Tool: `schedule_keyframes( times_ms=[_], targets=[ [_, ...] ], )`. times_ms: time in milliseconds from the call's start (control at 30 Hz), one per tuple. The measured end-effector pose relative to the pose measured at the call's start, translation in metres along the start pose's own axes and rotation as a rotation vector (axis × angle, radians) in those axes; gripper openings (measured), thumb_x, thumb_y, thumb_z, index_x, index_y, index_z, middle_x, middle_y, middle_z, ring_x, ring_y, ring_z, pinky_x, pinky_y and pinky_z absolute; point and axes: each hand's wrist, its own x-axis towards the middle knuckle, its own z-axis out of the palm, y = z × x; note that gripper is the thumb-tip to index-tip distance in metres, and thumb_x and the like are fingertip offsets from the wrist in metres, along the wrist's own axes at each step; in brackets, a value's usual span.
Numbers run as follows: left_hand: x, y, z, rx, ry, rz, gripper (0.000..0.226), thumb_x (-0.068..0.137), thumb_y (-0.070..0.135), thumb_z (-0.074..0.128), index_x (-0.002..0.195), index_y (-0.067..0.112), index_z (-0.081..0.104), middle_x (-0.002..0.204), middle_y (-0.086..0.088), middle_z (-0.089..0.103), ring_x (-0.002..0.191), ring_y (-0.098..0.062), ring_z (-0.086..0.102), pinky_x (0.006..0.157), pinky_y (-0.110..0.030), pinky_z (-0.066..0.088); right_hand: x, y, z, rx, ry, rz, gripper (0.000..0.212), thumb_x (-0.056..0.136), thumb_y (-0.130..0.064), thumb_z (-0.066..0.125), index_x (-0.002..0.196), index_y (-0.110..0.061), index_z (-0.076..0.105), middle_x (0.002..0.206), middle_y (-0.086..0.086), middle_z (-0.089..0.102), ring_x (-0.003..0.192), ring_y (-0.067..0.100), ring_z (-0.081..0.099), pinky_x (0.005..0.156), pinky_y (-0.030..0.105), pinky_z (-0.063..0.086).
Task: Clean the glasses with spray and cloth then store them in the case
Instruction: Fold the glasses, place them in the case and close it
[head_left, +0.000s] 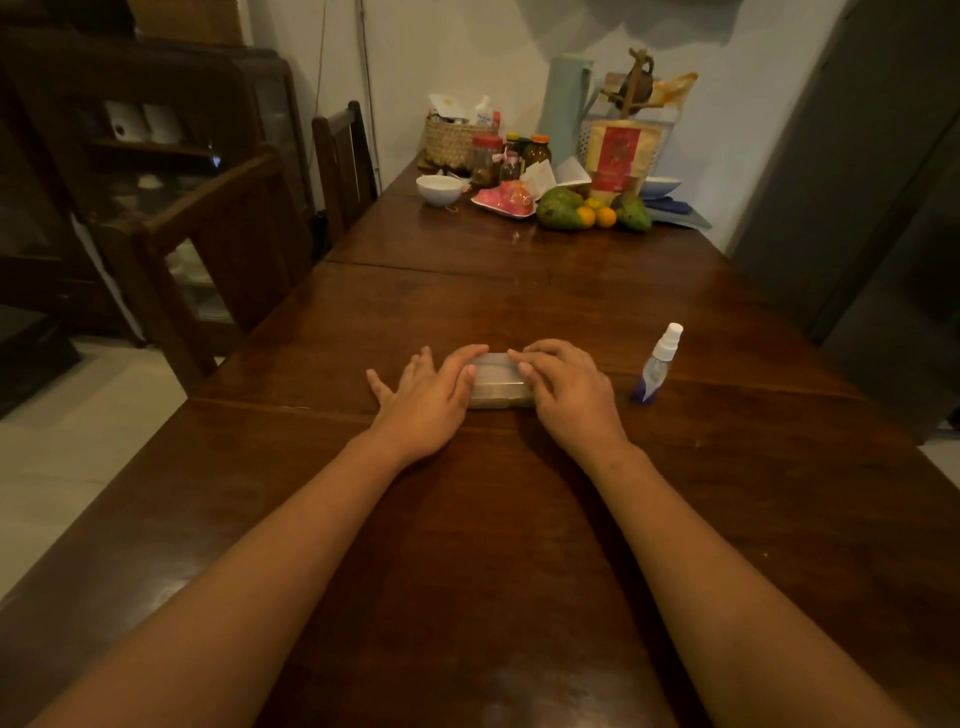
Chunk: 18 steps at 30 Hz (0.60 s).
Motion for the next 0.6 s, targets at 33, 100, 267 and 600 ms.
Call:
schedule_keyframes(
  times_ms=[33,100,267,600],
  targets=[
    [0.004,0.000,0.000,-0.008,-0.009,-0.031,0.044,0.100,0.061,0.005,0.141,0.061,0.020,0.162,-0.018,0.019,0.151,-0.034,0.010,0.107,-0.072,-0.009,0.002,0.001,0.000,0.024,0.006,0.002,0.032,0.104,-0.039,0.046,0.132,-0.035,0.061,0.134,-0.011,0.055,0.130,0.012,0.043,0.106,0.048,0.039],
    [0.008,0.005,-0.002,-0.003,-0.015,-0.060,0.042,0.102,0.056,0.009,0.141,0.059,0.024,0.163,-0.019,0.014,0.151,-0.036,0.005,0.108,-0.072,-0.008,0.006,0.002,-0.001,0.044,0.020,-0.003,0.033,0.103,-0.039,0.049,0.130,-0.030,0.065,0.131,-0.008,0.060,0.125,0.014,0.049,0.103,0.048,0.043],
    [0.010,0.015,0.010,0.191,0.117,0.029,0.045,0.104,0.050,0.010,0.147,0.050,0.019,0.166,-0.012,-0.002,0.151,-0.037,-0.005,0.108,-0.074,-0.006,0.010,0.006,0.003,-0.097,0.028,-0.060,0.035,0.105,-0.032,0.046,0.135,-0.021,0.061,0.140,0.001,0.061,0.136,0.020,0.049,0.117,0.044,0.033],
    [0.007,0.021,0.013,0.408,0.234,0.114,0.045,0.105,0.045,0.020,0.150,0.042,0.024,0.166,-0.007,0.002,0.151,-0.033,0.003,0.110,-0.073,0.001,0.012,0.000,-0.011,-0.187,-0.164,-0.036,0.040,0.108,-0.024,0.038,0.146,-0.027,0.047,0.156,0.000,0.043,0.147,0.019,0.033,0.122,0.041,0.024]
  ],
)
